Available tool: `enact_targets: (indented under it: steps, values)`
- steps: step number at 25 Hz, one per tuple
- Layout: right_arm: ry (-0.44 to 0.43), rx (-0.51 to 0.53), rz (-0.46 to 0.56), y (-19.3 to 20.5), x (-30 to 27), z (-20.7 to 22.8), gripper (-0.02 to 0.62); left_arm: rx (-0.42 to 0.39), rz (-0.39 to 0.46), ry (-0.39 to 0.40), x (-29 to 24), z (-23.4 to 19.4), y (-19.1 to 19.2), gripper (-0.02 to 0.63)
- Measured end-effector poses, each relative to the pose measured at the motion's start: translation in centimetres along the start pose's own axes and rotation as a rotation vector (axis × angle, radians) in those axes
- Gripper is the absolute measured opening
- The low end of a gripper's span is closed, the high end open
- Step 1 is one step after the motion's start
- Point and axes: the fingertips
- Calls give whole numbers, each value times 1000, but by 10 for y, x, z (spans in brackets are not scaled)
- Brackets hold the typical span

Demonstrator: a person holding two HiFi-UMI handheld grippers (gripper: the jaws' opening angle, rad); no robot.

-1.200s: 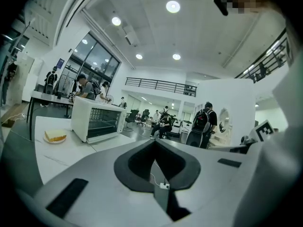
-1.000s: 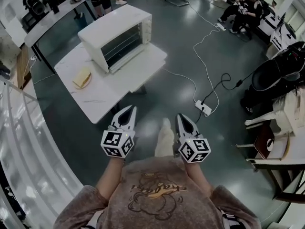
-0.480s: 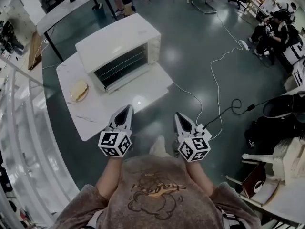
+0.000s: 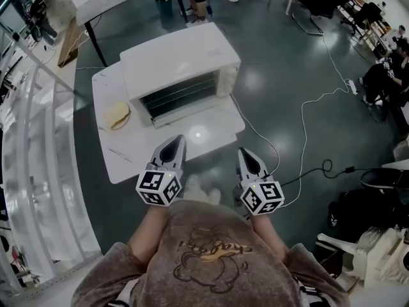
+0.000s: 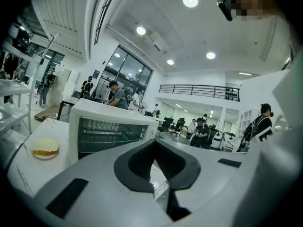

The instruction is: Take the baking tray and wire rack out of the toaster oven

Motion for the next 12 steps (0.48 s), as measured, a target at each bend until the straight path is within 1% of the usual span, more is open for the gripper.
enact_targets:
  steps: [3,6,10,12]
  values:
    - [-8,4,5,-8,-14,3,-2,3,0,-6,-13,-7,-1,3]
    - [-15,9,-4,-12,-27,5,-2,33,-8,-13,-22,-14,4,3]
    - [-34,28,-8,-17,-44,5,-2,64,-2,4,-32,-19,4,5]
    - [-42,26,-12,-19,-51,3,-2,81,0,9,-34,-21,3,57]
Point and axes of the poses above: the fingertips, and each gripper's own axes: x backward along the fingers, z to its right, y out of its underside, and after that the axes turned 1 degree about -y, right-handed
